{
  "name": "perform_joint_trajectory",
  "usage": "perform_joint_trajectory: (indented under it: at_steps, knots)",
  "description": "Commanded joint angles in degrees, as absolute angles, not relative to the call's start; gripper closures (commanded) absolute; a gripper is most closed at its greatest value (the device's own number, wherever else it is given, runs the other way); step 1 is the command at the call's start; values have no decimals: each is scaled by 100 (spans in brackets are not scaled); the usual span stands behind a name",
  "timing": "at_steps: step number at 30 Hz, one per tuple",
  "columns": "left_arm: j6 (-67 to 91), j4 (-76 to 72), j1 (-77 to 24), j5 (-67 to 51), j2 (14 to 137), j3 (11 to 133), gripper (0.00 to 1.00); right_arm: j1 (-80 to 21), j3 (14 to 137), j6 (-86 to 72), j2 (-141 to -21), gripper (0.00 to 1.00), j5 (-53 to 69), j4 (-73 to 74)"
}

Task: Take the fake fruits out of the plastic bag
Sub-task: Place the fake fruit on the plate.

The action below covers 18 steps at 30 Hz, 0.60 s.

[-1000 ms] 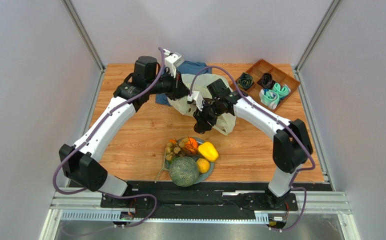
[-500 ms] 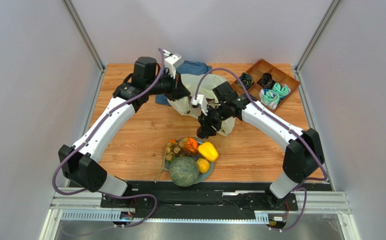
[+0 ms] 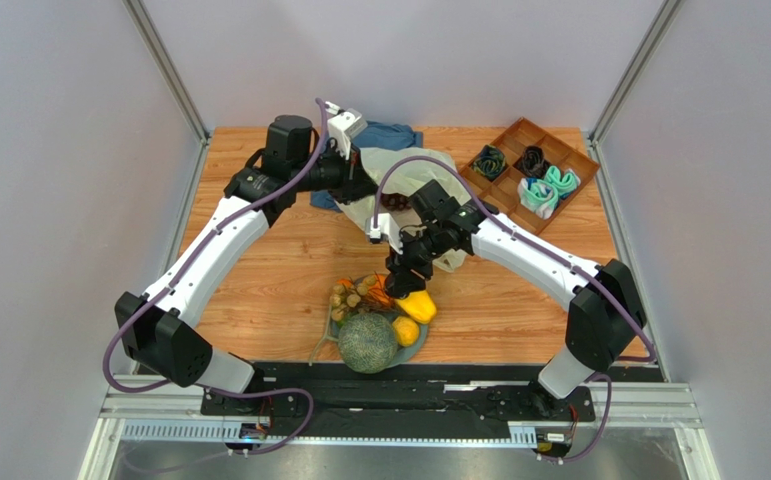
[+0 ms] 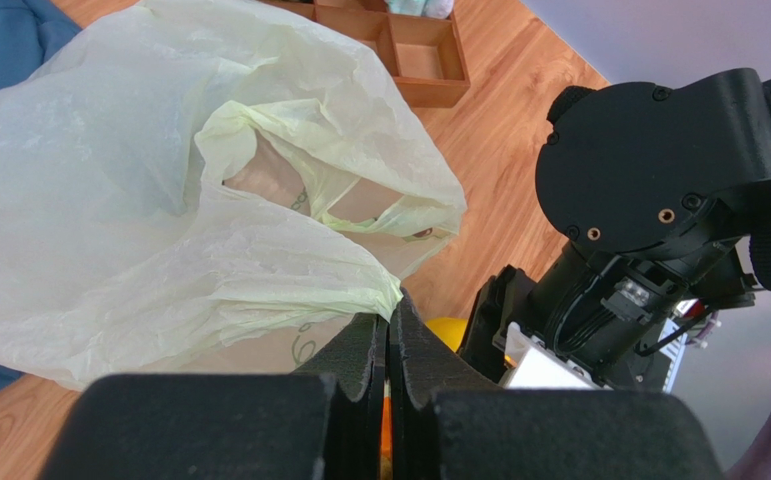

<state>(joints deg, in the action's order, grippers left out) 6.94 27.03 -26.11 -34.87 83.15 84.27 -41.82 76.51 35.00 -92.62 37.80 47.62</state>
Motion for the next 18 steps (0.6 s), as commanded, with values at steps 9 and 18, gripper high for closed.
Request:
perform_joint_trajectory:
  at_steps: [9,18]
  knots:
    - [799,2505,-2479,-3691,8235,8314,100,-4772,5451,3981,-7376,73,3113,3912]
    - [870,2505,-2470,-3718,8279,8464,100,-4808,5949,3543,-7409,73,2488,3525]
